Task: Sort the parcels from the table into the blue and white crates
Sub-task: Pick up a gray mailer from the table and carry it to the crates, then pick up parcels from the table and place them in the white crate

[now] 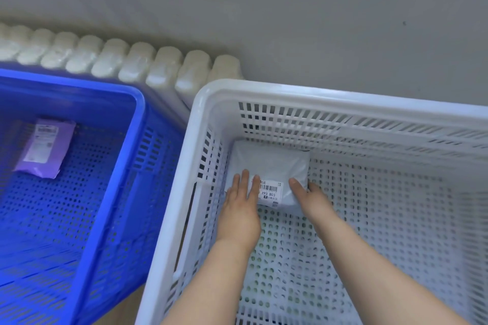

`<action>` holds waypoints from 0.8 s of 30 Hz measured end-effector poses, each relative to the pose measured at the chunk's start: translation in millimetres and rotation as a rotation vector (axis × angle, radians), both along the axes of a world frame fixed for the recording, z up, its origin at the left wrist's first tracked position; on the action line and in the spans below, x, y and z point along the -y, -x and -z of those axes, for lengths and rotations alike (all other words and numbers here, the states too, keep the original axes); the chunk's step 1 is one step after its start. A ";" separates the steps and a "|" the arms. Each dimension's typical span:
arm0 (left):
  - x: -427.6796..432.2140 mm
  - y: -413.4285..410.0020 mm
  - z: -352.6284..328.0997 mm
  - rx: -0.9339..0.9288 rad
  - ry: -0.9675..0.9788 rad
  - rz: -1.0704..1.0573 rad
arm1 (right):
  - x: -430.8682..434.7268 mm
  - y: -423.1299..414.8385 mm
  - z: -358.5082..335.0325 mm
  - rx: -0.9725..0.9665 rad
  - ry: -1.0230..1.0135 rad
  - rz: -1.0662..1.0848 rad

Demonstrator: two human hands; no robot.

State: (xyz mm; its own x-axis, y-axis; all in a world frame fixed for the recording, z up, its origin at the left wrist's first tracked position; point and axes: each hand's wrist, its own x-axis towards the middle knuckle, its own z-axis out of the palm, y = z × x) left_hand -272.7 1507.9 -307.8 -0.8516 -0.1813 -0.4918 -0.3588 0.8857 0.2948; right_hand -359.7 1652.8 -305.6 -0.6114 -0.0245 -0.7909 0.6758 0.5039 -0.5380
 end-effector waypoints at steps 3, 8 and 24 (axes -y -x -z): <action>2.1 7.5 -15.0 0.063 -0.031 -0.006 | 4.2 -8.5 -10.5 -0.019 0.000 0.047; -0.2 12.5 -53.4 0.085 -0.055 -0.018 | 1.3 -21.3 -49.7 -0.073 -0.018 0.033; 72.3 -62.3 -244.7 -0.512 -0.113 -0.351 | 70.2 -44.7 -250.8 -0.513 0.183 -0.209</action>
